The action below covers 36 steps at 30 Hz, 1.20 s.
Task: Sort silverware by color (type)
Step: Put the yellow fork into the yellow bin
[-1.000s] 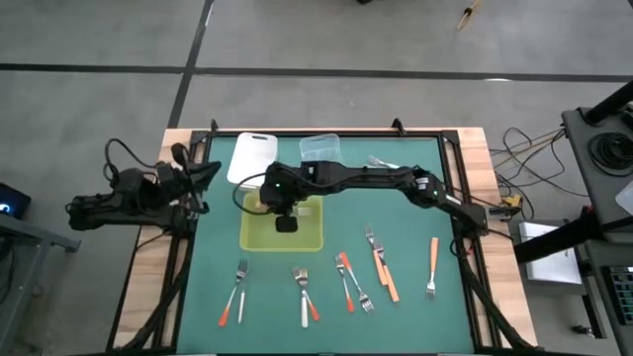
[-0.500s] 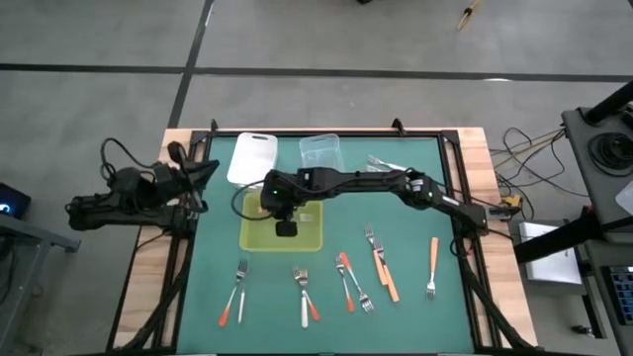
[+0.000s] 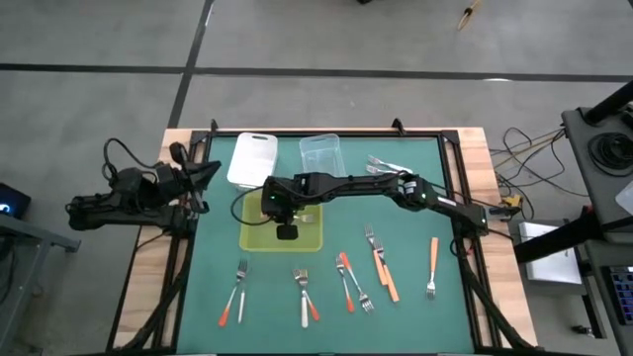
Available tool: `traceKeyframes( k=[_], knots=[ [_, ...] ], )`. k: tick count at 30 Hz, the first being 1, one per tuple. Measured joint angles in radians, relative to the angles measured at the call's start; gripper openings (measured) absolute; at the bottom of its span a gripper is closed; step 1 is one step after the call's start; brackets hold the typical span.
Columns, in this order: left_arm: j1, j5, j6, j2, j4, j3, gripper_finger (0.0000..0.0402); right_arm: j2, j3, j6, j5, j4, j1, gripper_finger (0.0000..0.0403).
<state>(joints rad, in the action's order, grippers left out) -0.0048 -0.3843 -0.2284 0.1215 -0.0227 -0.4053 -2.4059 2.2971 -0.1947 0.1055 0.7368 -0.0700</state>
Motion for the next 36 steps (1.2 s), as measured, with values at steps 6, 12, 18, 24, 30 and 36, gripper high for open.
traceKeyframes(
  k=[6, 12, 18, 24, 30, 36],
  knots=[
    [0.000, 0.000, 0.002, 0.000, 0.014, 0.001, 0.0000, -0.012, -0.004, 0.012, -0.001, -0.025, 0.000, 0.0062],
    [0.000, 0.000, 0.002, 0.000, 0.013, 0.001, 0.0000, -0.029, -0.003, 0.014, -0.002, -0.051, 0.000, 0.0070],
    [0.000, 0.000, 0.002, -0.001, 0.021, -0.002, 0.0000, -0.035, -0.003, 0.001, -0.003, -0.076, 0.000, 0.0089],
    [0.000, 0.000, 0.002, -0.001, 0.021, -0.002, 0.0000, -0.035, -0.002, 0.055, -0.003, -0.117, 0.000, 0.0106],
    [0.000, 0.000, 0.002, -0.001, 0.021, -0.002, 0.0000, -0.035, -0.002, 0.028, -0.004, -0.121, 0.000, 0.0142],
    [0.000, 0.001, 0.032, -0.001, 0.029, -0.002, 0.0000, 0.029, -0.002, 0.022, -0.030, -0.077, 0.007, 0.0147]
  ],
)
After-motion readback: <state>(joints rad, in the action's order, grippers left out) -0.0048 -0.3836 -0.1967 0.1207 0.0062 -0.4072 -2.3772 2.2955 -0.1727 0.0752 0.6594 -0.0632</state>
